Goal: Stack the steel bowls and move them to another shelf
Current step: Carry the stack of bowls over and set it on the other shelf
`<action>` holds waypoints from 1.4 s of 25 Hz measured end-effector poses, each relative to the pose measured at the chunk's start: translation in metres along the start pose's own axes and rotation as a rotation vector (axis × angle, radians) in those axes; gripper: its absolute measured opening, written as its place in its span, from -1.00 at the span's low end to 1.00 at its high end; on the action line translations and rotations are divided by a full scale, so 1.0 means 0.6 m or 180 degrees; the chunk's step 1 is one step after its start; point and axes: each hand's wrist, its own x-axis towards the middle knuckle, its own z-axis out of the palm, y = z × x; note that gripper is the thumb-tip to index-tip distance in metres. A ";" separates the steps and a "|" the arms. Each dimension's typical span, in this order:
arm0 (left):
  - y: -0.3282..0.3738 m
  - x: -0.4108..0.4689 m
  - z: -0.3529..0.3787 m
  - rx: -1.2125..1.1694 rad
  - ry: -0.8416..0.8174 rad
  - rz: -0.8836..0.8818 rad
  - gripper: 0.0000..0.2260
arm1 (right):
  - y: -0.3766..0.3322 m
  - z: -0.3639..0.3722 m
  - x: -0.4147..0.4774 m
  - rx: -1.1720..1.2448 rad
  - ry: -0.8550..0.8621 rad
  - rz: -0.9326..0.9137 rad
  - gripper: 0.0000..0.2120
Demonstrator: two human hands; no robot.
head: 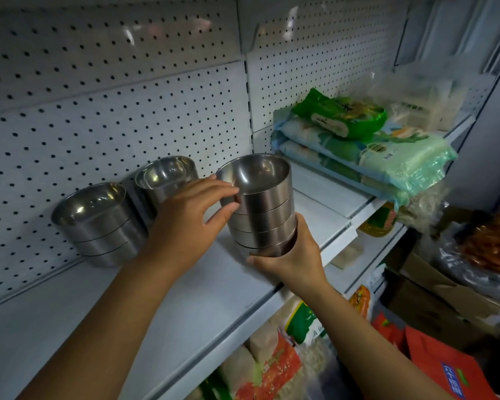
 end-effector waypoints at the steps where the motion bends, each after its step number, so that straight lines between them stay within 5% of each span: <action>1: -0.006 0.003 0.006 0.0017 0.0003 -0.0025 -0.76 | 0.002 0.003 0.011 -0.0023 -0.0033 0.0017 -0.03; 11: -0.056 0.081 0.044 0.0372 0.0140 -0.0184 -0.76 | 0.028 0.011 0.159 0.0138 -0.0787 -0.0107 -0.03; 26: -0.079 0.159 0.060 0.1592 -0.0864 -0.1059 -0.43 | 0.047 0.088 0.372 0.0086 -0.1662 -0.0252 0.07; 35: -0.085 0.148 0.070 0.1794 -0.1057 -0.1322 -0.37 | 0.046 0.109 0.398 -0.0241 -0.1654 -0.0433 0.07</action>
